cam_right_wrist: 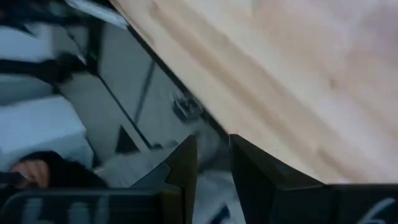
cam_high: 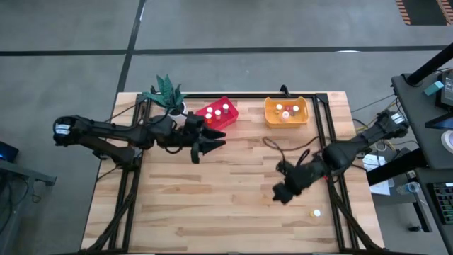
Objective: Pick and place medicine bottles into bin by pill shape (circle, oval)
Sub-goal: Put the yellow tablet bottle into the pink bin
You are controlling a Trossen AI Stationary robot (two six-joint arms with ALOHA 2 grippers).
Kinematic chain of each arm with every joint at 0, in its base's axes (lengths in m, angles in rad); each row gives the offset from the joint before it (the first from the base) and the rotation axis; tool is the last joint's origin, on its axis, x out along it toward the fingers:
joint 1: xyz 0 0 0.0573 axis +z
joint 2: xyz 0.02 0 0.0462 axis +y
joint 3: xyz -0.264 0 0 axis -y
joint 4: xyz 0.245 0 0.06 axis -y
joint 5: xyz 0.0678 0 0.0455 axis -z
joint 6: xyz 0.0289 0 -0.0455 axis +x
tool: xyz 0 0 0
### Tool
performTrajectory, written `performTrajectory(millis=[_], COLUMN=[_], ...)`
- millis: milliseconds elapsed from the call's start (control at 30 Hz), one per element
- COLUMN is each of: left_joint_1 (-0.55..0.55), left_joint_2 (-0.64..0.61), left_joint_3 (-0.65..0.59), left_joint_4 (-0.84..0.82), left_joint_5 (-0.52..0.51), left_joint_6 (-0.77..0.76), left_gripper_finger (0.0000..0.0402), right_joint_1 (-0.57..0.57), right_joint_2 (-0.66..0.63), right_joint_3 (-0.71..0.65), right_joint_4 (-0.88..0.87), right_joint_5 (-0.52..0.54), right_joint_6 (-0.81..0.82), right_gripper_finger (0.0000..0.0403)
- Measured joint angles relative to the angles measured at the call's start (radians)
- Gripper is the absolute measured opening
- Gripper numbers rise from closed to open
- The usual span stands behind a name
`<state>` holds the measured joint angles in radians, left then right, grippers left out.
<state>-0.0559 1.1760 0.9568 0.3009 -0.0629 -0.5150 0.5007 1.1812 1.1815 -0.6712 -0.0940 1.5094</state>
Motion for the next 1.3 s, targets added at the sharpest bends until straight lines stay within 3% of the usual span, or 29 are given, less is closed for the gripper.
performTrajectory(millis=[233, 400, 667, 900, 1067, 1300], left_joint_1=[0.001, 0.001, 0.001, 0.002, 0.003, 0.004], left_joint_2=[-0.03, -0.047, -0.046, -0.04, -0.04, -0.033], left_joint_3=[-0.002, -0.011, -0.015, -0.017, -0.017, -0.018], left_joint_4=[-0.006, -0.005, -0.006, -0.006, -0.006, -0.006], left_joint_5=[0.013, 0.017, 0.017, 0.017, 0.012, 0.001], left_joint_6=[0.008, 0.032, 0.034, 0.034, 0.034, 0.034], left_gripper_finger=[0.016, 0.016, 0.016, 0.016, 0.016, 0.016], right_joint_1=[0.141, 0.232, 0.358, 0.406, 0.407, 0.407], right_joint_2=[0.171, 0.23, 0.162, 0.06, 0.015, 0.018], right_joint_3=[0.189, 0.236, 0.112, -0.05, -0.171, -0.292], right_joint_4=[-0.232, -0.41, -0.52, -0.517, -0.401, -0.227], right_joint_5=[-0.126, -0.22, -0.245, -0.12, -0.111, -0.113], right_joint_6=[0.157, 0.238, 0.365, 0.475, 0.526, 0.569], right_gripper_finger=[0.0084, 0.0082, 0.0039, 0.0017, 0.0048, 0.0146])
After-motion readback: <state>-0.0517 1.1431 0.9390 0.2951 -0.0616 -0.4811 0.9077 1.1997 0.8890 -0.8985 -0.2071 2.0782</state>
